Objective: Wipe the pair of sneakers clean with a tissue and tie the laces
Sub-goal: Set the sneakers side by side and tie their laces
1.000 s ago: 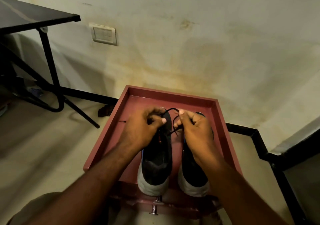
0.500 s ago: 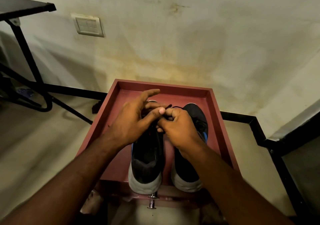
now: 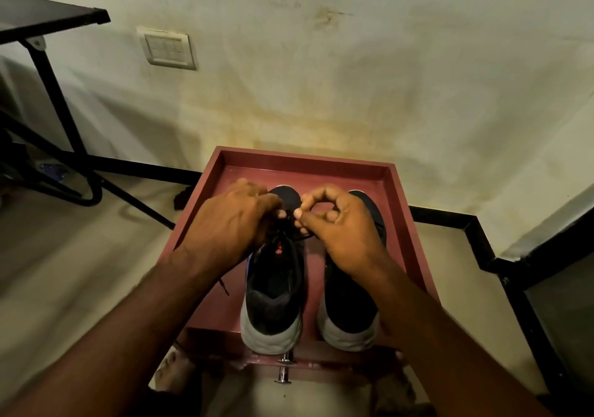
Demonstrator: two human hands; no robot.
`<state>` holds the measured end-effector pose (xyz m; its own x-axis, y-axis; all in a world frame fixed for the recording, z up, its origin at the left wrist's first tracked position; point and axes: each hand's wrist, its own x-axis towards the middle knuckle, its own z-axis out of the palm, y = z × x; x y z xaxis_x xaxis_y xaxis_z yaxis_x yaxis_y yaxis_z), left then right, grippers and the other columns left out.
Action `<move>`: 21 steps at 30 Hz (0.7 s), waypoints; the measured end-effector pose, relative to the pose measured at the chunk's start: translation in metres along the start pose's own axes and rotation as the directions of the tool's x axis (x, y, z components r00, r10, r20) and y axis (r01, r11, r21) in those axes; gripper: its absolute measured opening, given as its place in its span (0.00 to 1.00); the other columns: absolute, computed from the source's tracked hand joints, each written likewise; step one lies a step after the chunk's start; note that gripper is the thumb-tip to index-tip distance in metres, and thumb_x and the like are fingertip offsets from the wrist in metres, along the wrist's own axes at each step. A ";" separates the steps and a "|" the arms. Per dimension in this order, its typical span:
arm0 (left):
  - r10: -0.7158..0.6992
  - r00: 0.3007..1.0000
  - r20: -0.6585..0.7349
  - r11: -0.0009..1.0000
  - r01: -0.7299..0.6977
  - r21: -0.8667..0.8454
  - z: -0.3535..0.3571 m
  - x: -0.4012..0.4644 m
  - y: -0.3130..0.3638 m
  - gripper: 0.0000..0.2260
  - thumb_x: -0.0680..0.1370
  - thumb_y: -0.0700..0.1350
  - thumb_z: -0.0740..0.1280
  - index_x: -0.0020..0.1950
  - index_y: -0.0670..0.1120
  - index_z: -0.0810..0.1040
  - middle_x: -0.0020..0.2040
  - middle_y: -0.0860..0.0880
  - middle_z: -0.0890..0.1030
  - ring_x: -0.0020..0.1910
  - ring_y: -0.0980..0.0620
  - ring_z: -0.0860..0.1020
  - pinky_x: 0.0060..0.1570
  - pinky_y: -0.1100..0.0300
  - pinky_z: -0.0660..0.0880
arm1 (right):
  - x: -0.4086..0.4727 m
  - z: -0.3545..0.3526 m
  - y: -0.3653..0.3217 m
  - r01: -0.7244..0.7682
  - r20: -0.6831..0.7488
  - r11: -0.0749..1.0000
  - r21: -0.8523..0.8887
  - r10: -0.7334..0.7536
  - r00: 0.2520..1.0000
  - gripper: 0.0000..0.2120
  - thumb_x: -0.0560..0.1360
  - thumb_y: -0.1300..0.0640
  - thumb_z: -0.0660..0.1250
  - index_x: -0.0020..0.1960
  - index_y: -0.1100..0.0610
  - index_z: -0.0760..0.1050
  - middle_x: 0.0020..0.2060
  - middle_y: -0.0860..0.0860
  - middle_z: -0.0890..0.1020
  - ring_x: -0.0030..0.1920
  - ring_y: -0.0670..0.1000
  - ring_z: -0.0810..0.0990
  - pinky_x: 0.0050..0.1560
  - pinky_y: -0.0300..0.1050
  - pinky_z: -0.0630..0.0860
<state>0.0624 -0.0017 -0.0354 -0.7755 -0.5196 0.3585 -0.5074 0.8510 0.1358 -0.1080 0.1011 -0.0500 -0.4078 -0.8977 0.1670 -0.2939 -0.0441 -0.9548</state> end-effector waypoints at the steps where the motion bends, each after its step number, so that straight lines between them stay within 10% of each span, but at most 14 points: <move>1: -0.053 0.999 0.003 0.997 0.054 -0.052 0.001 -0.001 0.002 0.09 0.83 0.52 0.62 0.47 0.51 0.78 0.42 0.53 0.76 0.44 0.52 0.72 0.41 0.55 0.69 | -0.001 -0.002 0.001 0.103 0.027 0.973 -0.206 -0.100 0.995 0.11 0.76 0.68 0.71 0.45 0.52 0.84 0.53 0.50 0.84 0.49 0.45 0.84 0.49 0.39 0.80; 4: -0.248 0.953 0.175 0.858 0.300 -0.418 0.005 -0.002 0.002 0.14 0.85 0.50 0.60 0.41 0.49 0.75 0.38 0.49 0.79 0.39 0.50 0.77 0.40 0.50 0.71 | -0.004 0.002 0.007 0.255 0.117 0.832 -0.493 -0.227 0.967 0.16 0.76 0.66 0.67 0.54 0.51 0.87 0.65 0.50 0.79 0.62 0.49 0.79 0.60 0.49 0.80; 10: -0.264 0.875 0.407 0.459 0.484 -0.745 0.003 -0.007 0.001 0.14 0.85 0.51 0.61 0.52 0.47 0.84 0.48 0.45 0.87 0.51 0.46 0.85 0.56 0.46 0.81 | -0.007 0.018 0.000 0.096 0.129 0.953 -0.288 -0.060 0.990 0.24 0.77 0.47 0.73 0.71 0.53 0.78 0.74 0.44 0.72 0.72 0.41 0.71 0.69 0.37 0.71; 14: -0.273 0.879 0.391 0.464 0.476 -0.747 -0.001 -0.006 0.005 0.14 0.86 0.50 0.61 0.51 0.46 0.84 0.47 0.49 0.87 0.48 0.54 0.85 0.51 0.59 0.78 | -0.006 0.014 -0.002 0.194 0.000 0.907 -0.373 -0.209 0.978 0.09 0.78 0.49 0.74 0.54 0.50 0.87 0.64 0.45 0.79 0.62 0.39 0.77 0.60 0.31 0.73; 21: -0.289 0.893 0.346 0.560 0.450 -0.696 0.001 -0.007 0.006 0.16 0.83 0.56 0.61 0.48 0.48 0.82 0.45 0.40 0.85 0.49 0.37 0.84 0.53 0.35 0.80 | -0.010 0.015 -0.005 0.238 -0.002 0.898 -0.370 -0.257 0.967 0.12 0.69 0.58 0.70 0.30 0.58 0.71 0.44 0.48 0.77 0.52 0.44 0.80 0.46 0.37 0.76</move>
<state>0.0640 0.0072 -0.0382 -0.6759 -0.7360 -0.0384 -0.3720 0.2958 0.8798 -0.0895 0.1038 -0.0511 -0.3204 -0.8555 0.4068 -0.6811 -0.0905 -0.7266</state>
